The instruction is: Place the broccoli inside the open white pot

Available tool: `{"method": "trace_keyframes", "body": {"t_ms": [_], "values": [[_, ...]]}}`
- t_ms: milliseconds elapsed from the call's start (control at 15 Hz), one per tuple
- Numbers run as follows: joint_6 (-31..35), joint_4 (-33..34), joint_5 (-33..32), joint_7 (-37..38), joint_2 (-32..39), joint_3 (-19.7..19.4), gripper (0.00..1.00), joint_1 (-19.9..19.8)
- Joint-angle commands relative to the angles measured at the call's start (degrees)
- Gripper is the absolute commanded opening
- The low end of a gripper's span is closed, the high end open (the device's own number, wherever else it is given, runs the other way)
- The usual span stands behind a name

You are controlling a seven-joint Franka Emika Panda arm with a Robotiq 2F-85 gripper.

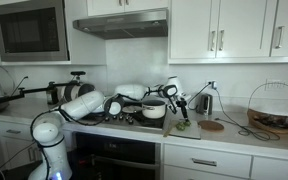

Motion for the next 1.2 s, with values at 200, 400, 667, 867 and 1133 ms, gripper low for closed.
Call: {"method": "trace_keyframes", "body": {"t_ms": [200, 400, 667, 867, 1133], "values": [[-0.52, 1.95, 0.12, 1.09, 1.41, -0.07, 0.70, -0.11], [-0.45, 2.01, 0.16, 1.10, 1.48, -0.01, 0.54, 0.02], [-0.36, 2.05, 0.13, 1.16, 1.50, -0.01, 0.30, 0.17], [-0.30, 2.06, 0.09, 1.21, 1.48, -0.06, 0.23, 0.26], [-0.23, 2.08, 0.10, 1.23, 1.44, -0.07, 0.18, 0.30]]}}
